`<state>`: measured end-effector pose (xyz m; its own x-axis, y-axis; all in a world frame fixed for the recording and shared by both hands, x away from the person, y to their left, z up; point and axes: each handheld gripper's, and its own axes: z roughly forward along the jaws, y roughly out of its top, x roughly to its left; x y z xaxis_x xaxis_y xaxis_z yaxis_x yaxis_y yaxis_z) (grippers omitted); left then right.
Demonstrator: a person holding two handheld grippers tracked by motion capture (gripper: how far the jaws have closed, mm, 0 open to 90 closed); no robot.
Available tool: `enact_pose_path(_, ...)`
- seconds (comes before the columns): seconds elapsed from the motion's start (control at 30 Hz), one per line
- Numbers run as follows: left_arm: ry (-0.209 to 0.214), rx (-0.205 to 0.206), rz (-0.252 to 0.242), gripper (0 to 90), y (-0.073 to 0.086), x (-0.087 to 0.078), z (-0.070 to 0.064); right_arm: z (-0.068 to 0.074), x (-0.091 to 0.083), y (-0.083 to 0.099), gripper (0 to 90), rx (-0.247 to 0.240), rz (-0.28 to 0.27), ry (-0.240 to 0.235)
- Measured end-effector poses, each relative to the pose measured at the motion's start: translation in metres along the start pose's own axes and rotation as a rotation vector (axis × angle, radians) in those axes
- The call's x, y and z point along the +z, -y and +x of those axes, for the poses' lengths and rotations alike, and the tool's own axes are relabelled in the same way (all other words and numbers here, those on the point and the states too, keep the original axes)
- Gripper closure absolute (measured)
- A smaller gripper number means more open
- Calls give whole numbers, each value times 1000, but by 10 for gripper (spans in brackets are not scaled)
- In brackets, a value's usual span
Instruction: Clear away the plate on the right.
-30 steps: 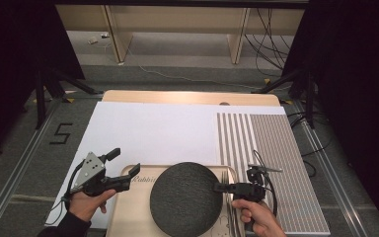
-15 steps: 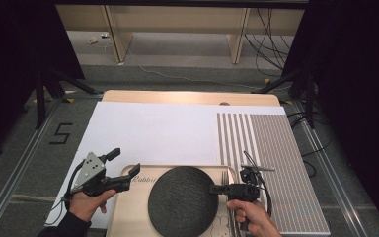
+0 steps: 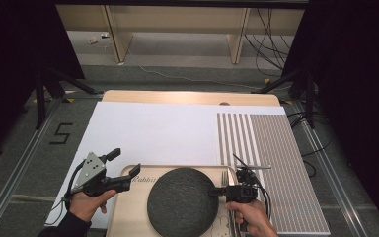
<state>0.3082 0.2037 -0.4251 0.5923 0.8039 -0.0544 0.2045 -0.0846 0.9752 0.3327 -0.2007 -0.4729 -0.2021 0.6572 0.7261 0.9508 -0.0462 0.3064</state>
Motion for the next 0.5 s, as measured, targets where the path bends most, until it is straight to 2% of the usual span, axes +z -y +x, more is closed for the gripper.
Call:
enact_pose_path(0.07,0,-1,0,158,0,0,0,3,1,0,799,-21,7,28)
enact_pose_path(0.1,0,-1,0,157,0,0,0,4,2,0,785,-38,16,60)
enact_pose_path(0.3,0,1,1,157,0,0,0,7,3,0,762,-59,37,103)
enact_pose_path(0.43,0,1,1,157,0,0,0,9,6,1,733,-95,52,151)
enact_pose_path(0.5,1,0,1,157,0,0,0,9,7,1,718,-99,55,157)
